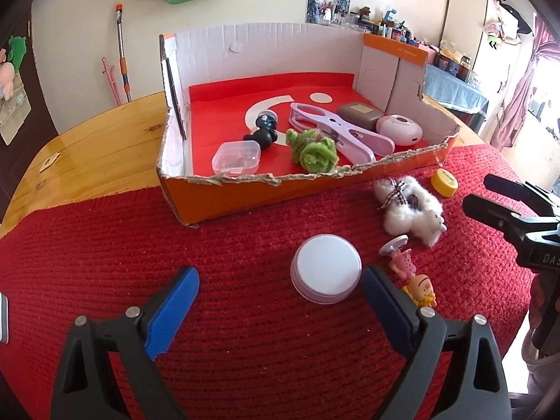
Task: Organize objects
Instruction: 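Grasp the white round container with the left tool while the right tool grasps the yellow round lid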
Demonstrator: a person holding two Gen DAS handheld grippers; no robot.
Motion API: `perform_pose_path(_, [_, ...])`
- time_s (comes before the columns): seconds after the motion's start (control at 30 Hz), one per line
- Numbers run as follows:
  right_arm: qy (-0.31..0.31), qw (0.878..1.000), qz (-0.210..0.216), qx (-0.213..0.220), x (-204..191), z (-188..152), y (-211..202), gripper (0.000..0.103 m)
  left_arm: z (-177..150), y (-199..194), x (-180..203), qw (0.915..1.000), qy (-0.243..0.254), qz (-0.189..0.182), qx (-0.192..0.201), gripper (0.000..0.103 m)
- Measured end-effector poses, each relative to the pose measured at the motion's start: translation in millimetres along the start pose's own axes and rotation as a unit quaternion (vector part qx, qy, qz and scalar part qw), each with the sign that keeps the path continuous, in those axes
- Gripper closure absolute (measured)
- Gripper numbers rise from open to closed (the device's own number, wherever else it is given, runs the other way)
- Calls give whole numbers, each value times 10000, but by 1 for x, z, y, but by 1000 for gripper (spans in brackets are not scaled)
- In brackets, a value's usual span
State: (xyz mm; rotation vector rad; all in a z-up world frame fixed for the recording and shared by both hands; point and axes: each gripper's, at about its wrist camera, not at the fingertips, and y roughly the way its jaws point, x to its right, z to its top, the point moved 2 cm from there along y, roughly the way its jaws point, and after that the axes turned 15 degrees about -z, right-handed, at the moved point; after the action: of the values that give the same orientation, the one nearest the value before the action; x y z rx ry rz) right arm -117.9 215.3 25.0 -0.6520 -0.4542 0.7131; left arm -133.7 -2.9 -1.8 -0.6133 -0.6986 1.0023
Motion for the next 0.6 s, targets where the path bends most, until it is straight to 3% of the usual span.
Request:
perform_pose_path(0.2, [-149, 9995, -202, -216, 0, 4, 13, 13, 1, 2, 3, 9999, 105, -29, 14, 17])
perform_pose_path(0.37, [-347, 9983, -225, -406, -6, 6, 23, 25, 2, 1, 6, 9998, 155, -121, 51, 32])
perform_pose_path(0.5, [-454, 9977, -303, -392, -9, 9, 25, 27, 2, -1, 7, 9995, 182, -258, 61, 44])
perform_pose_path(0.6, [-524, 9973, -306, -420, -11, 10, 29, 36, 2, -2, 8, 9992, 161, -350, 70, 50])
